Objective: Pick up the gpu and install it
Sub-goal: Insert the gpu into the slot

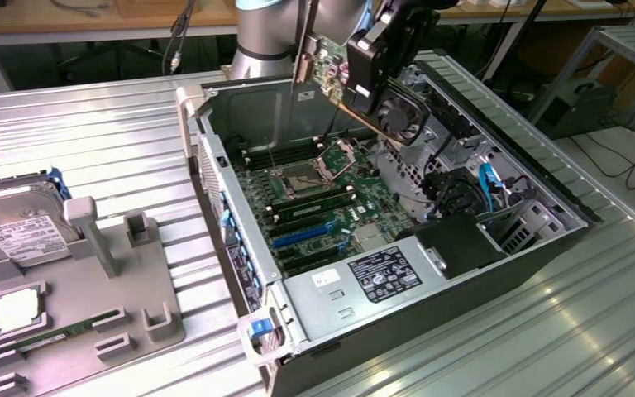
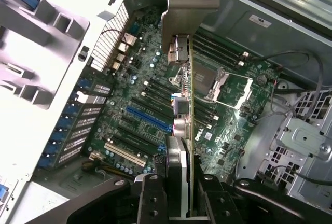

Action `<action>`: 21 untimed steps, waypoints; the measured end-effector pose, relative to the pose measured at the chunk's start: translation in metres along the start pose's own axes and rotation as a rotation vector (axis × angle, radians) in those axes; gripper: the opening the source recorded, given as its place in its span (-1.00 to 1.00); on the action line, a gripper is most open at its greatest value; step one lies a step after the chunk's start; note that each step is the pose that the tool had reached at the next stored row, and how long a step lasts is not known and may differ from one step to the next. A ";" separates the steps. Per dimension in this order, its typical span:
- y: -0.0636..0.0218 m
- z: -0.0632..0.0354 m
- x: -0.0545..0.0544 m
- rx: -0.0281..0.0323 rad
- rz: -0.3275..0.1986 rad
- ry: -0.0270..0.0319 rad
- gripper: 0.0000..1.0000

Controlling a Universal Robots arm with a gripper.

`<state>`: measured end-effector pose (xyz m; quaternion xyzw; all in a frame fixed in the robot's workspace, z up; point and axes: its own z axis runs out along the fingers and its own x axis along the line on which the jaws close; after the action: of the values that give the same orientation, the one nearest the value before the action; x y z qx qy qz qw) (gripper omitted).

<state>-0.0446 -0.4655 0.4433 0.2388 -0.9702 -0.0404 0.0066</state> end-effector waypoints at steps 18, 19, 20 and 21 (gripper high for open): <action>-0.0006 0.0002 0.000 0.0072 -0.083 -0.0164 -0.44; -0.0006 0.0002 0.000 0.0129 -0.083 -0.0168 -0.44; -0.0003 0.0002 0.000 0.0174 -0.083 -0.0167 -0.44; -0.0001 0.0003 0.000 0.0202 -0.084 -0.0173 -0.44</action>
<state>-0.0446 -0.4656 0.4430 0.2789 -0.9597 -0.0329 -0.0059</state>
